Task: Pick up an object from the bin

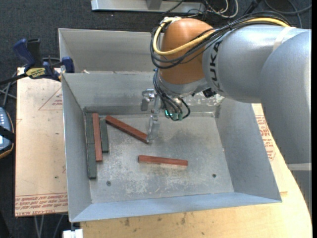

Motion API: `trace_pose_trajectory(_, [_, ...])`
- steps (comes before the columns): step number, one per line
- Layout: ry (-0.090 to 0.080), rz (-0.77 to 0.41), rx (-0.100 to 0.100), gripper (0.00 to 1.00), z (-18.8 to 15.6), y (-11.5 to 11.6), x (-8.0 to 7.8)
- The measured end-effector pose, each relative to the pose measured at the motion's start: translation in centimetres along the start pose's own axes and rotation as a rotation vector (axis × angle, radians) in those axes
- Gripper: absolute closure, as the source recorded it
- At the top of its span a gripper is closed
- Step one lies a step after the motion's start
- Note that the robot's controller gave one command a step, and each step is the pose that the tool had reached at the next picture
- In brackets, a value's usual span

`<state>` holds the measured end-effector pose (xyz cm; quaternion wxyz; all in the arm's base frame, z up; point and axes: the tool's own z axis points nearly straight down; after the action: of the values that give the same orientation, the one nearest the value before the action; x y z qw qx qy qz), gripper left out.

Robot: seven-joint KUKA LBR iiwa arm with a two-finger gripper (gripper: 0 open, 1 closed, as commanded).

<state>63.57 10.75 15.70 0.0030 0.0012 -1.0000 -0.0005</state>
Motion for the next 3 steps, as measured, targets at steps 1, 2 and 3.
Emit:
trace_pose_trajectory(1, [-0.008, 0.001, -0.001, 0.0, -0.5, 0.0, -0.2])
trace_pose_trajectory(2, [-0.006, -0.038, 0.0, 1.0, 8.6, -2.5, 7.6])
trace_pose_trajectory(3, [-0.006, -0.038, 0.0, 1.0, 8.6, -2.5, 7.6])
